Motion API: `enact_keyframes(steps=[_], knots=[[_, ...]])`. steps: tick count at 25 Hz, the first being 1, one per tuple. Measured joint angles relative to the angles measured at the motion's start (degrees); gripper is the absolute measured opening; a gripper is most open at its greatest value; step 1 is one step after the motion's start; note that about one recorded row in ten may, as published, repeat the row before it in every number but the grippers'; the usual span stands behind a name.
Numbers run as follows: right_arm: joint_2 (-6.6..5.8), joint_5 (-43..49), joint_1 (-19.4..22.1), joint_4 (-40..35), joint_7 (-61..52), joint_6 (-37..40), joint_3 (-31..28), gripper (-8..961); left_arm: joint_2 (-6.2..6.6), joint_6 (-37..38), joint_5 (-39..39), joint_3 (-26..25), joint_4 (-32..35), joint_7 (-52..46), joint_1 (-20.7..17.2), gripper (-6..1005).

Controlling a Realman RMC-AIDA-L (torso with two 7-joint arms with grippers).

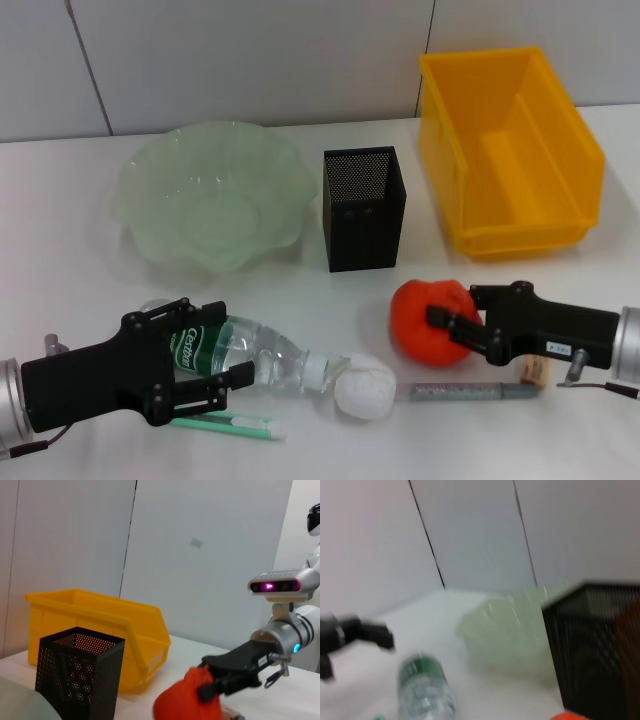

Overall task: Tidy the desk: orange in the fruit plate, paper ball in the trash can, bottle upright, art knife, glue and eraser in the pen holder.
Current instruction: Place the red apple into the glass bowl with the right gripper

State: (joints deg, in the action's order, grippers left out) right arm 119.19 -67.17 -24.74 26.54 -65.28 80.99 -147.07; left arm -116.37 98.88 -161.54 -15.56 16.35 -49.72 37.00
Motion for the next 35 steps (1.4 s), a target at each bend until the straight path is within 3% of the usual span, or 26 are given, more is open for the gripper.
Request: enact_keyframes(steps=[9, 14, 17, 18, 19, 22, 23, 24, 28, 35], knots=[[-0.22, -16.70, 2.68, 4.89, -0.12, 16.59, 0.34, 226, 0.01, 0.00, 0.01, -0.26, 0.00, 0.28, -0.15, 823], [-0.16, -20.33, -3.13, 5.40, -0.41, 18.23, 0.58, 192, -0.08, 0.01, 0.04, -0.27, 0.00, 0.74, -0.18, 823], [-0.24, -20.73, -9.75, 4.99, -0.50, 13.21, 0.97, 171, -0.18, 0.01, 0.09, -0.26, -0.01, 0.76, -0.10, 823], [-0.32, -20.79, -14.67, 4.82, -0.78, 7.01, 3.12, 164, -0.19, 0.00, 0.09, -0.20, 0.00, 0.77, -0.06, 823], [-0.32, -20.79, -14.67, 4.82, -0.78, 7.01, 3.12, 142, -0.19, 0.00, 0.09, -0.20, 0.00, 0.77, -0.06, 823], [-0.38, -20.83, -20.39, 4.96, -2.05, -3.58, 9.64, 103, -0.31, 0.03, 0.10, -0.12, 0.00, 0.77, -0.09, 822], [-0.39, -21.02, -23.54, 5.07, -2.70, -11.11, 15.50, 95, -0.31, 0.03, 0.10, -0.12, 0.00, 0.77, -0.09, 822], [-0.39, -21.02, -23.54, 5.07, -2.70, -11.11, 15.50, 88, -0.31, 0.03, 0.10, -0.12, 0.00, 0.77, -0.09, 822], [-0.31, -24.23, -28.35, 5.32, -4.55, -26.60, 30.63, 57, -0.72, 0.04, 0.10, 0.09, 0.00, 0.79, -0.11, 822], [-0.12, -25.28, -31.44, 5.42, -5.43, -38.53, 40.42, 41, -0.88, 0.00, 0.09, 0.09, -0.19, 1.34, 0.01, 822]])
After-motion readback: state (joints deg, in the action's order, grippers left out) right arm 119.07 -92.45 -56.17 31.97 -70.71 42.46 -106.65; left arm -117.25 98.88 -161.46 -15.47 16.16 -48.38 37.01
